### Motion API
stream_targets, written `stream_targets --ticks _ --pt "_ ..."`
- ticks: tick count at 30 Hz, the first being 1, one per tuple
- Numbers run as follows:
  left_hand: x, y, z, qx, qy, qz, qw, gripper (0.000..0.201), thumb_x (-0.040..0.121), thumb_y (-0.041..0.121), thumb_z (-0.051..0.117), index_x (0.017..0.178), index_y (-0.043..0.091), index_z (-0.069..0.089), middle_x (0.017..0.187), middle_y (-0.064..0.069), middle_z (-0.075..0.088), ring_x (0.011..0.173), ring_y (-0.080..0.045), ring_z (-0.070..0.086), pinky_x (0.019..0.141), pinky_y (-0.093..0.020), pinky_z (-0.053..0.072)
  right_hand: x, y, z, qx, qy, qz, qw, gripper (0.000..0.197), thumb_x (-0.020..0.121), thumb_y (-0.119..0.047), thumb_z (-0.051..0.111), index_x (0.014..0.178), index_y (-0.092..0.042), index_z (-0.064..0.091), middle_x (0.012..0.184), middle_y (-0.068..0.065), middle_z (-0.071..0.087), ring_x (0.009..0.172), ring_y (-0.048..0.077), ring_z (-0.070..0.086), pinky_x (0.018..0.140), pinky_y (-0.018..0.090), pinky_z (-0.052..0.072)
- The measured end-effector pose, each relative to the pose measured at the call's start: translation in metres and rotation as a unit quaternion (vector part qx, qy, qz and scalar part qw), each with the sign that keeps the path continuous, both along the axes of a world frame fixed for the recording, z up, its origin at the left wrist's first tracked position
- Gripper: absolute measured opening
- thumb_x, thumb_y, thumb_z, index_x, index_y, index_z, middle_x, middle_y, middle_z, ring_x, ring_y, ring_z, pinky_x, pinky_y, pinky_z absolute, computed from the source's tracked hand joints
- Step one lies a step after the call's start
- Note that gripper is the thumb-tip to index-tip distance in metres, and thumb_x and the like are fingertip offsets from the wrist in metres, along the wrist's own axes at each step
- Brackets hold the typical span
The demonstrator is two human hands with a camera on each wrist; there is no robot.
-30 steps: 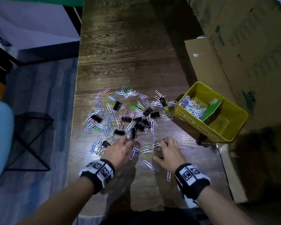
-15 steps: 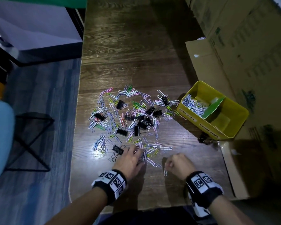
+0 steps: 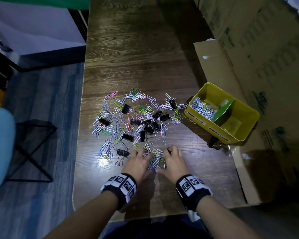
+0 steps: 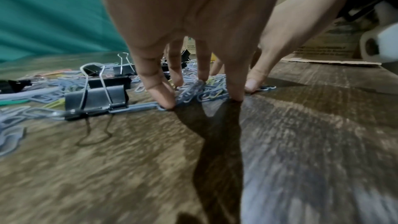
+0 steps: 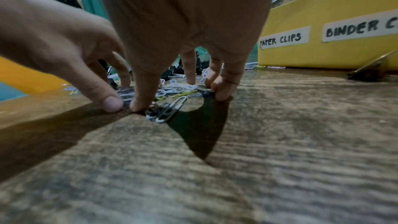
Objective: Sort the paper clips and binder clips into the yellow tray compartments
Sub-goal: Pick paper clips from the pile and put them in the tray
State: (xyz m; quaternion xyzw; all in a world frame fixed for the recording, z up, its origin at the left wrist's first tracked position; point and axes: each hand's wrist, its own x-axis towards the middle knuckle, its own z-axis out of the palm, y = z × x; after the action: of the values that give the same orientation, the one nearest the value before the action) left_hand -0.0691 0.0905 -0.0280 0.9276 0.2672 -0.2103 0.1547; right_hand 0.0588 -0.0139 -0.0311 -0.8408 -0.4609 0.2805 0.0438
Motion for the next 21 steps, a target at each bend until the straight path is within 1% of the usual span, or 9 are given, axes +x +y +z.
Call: stream_targets --ticks 5,8,10,12,14,16,18,20,21 --pt "0.007 -0.009 -0.005 -0.047 -0.024 0.030 0.998 0.045 0.090 0.007 0.048 0.134 0.015 0.042 0.138 -0.013 0.038 0.128 -0.031 0.037 0.105 -0.037 0.036 -0.006 0.005 -0.007 0.013 0.063 0.026 0.998 0.058 0.083 -0.017 0.068 0.136 -0.017 0.045 0.141 0.012 0.039 0.125 0.031 0.045 0.104 0.040 0.040" --pt "0.003 0.001 -0.002 -0.109 -0.103 0.075 0.986 0.039 0.086 0.007 0.057 0.124 0.016 0.055 0.127 -0.008 0.054 0.113 -0.024 0.053 0.097 -0.029 0.040 -0.002 0.005 -0.012 0.030 0.083 0.040 0.995 0.046 0.086 -0.011 0.061 0.131 -0.014 0.052 0.145 0.005 0.042 0.124 0.026 0.050 0.105 0.034 0.039" --pt "0.000 0.012 0.004 -0.163 -0.134 0.106 0.972 0.032 0.083 0.011 0.065 0.114 0.018 0.062 0.108 -0.003 0.063 0.091 -0.017 0.059 0.082 -0.022 0.043 0.003 0.004 -0.012 0.036 0.103 0.035 0.993 0.044 0.087 -0.008 0.058 0.130 -0.013 0.054 0.146 0.000 0.042 0.124 0.022 0.050 0.104 0.027 0.038" --pt "-0.004 0.023 0.008 -0.212 -0.130 0.133 0.959 0.033 0.079 0.013 0.071 0.110 0.022 0.063 0.089 0.002 0.062 0.073 -0.010 0.055 0.071 -0.019 0.044 0.007 0.005 -0.011 0.039 0.133 0.014 0.990 0.047 0.085 -0.005 0.056 0.129 -0.019 0.056 0.144 -0.003 0.046 0.123 0.018 0.051 0.101 0.022 0.038" --pt "-0.006 0.032 0.007 -0.249 -0.116 0.164 0.947 0.038 0.077 0.013 0.074 0.112 0.023 0.063 0.081 0.008 0.056 0.069 -0.004 0.053 0.067 -0.014 0.045 0.010 0.005 -0.012 0.041 0.143 0.009 0.989 0.044 0.085 -0.003 0.055 0.125 -0.020 0.059 0.138 -0.001 0.053 0.118 0.018 0.056 0.097 0.022 0.042" --pt "-0.006 0.040 0.009 -0.312 -0.115 0.213 0.919 0.040 0.076 0.010 0.074 0.114 0.017 0.063 0.076 0.008 0.054 0.065 -0.003 0.054 0.070 -0.019 0.051 0.012 0.004 -0.012 0.036 0.126 0.012 0.991 0.034 0.086 -0.004 0.056 0.117 -0.016 0.064 0.121 0.008 0.064 0.107 0.025 0.063 0.091 0.032 0.051" --pt "-0.007 0.048 0.014 -0.401 -0.126 0.279 0.863 0.039 0.076 0.004 0.072 0.114 0.013 0.063 0.075 -0.001 0.057 0.066 -0.014 0.062 0.073 -0.031 0.057 0.015 0.002 -0.010 0.031 0.116 -0.007 0.993 0.023 0.090 -0.011 0.056 0.111 -0.012 0.067 0.111 0.013 0.067 0.102 0.029 0.064 0.087 0.038 0.052" --pt "-0.009 0.055 0.022 -0.464 -0.140 0.338 0.807 0.035 0.076 -0.001 0.070 0.109 0.009 0.063 0.083 -0.015 0.064 0.076 -0.029 0.066 0.075 -0.040 0.058 0.017 -0.001 -0.012 0.046 0.133 -0.034 0.989 0.024 0.092 -0.019 0.058 0.112 -0.011 0.067 0.119 0.013 0.065 0.106 0.028 0.062 0.093 0.033 0.048" --pt "-0.010 0.059 0.027 -0.484 -0.150 0.355 0.786 0.031 0.076 -0.003 0.069 0.105 0.005 0.062 0.086 -0.021 0.066 0.077 -0.031 0.067 0.075 -0.042 0.057 0.019 -0.002 -0.011 0.053 0.149 -0.054 0.986 0.025 0.091 -0.022 0.059 0.114 -0.013 0.067 0.119 0.014 0.064 0.105 0.027 0.061 0.094 0.029 0.046"
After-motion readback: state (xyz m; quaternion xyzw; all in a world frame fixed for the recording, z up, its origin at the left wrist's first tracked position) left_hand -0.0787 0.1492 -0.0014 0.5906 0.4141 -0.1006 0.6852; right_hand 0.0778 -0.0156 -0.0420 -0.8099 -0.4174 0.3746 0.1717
